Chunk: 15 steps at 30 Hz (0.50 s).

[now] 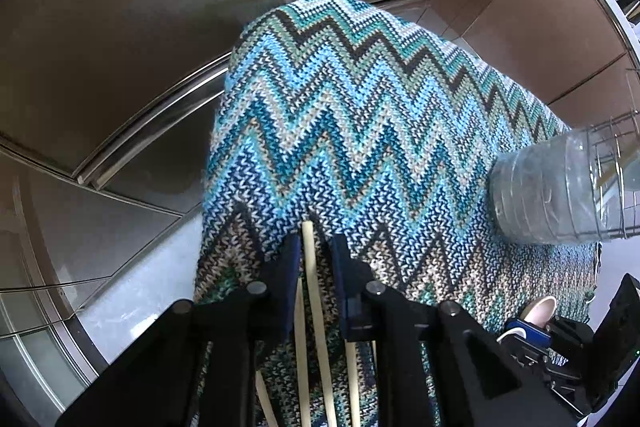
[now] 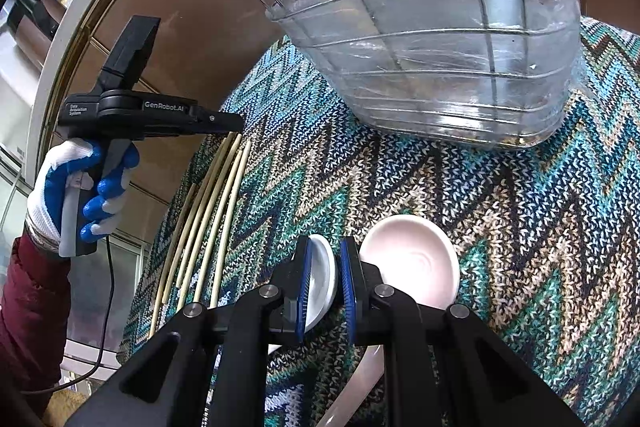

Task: Organize utensils
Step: 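Close the left tool on a wooden chopstick from the row, then lift the spoon and chopstick with both tools over the utensil holder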

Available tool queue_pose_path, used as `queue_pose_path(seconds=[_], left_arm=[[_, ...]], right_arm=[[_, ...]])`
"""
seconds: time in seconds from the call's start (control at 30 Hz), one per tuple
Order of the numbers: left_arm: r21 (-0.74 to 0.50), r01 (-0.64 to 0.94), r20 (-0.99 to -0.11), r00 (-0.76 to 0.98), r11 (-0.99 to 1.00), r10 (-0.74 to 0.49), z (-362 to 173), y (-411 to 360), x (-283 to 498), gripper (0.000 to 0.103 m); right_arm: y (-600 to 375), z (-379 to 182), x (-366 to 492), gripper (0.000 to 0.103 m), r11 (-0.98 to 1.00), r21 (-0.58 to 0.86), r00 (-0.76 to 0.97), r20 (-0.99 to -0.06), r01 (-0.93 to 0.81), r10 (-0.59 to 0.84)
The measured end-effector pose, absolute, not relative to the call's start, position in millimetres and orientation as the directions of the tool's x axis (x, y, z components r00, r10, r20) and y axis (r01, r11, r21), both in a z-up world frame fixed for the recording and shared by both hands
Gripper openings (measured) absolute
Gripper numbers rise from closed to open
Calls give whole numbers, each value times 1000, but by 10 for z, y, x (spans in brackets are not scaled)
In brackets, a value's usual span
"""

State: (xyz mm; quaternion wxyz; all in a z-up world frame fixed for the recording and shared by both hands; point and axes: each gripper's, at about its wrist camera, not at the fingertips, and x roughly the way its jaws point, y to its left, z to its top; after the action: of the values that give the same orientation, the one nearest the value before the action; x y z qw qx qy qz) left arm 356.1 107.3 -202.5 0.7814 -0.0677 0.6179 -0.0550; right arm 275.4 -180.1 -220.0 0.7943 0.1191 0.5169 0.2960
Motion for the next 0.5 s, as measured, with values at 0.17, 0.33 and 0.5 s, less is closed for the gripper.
queue_pose_path(seconds=[0.17,0.33,0.5], left_arm=[[-175,0,-962,214,985,-170,-2086,1048,3633,13],[-178,-4,-960,219,984,-173,-2102,1057,3655,6],[-205,-26,-949,252,979,-192,-2076,1133,3619,5]], right_arm=[[-1756,-2190,2787,14,797,494,283,-755,-348,592],[-1717,-2208,2827,9,794,497,274,-756,-351,594],[-1714,-2195,2780,8,795,489,284,-755,-358,592]])
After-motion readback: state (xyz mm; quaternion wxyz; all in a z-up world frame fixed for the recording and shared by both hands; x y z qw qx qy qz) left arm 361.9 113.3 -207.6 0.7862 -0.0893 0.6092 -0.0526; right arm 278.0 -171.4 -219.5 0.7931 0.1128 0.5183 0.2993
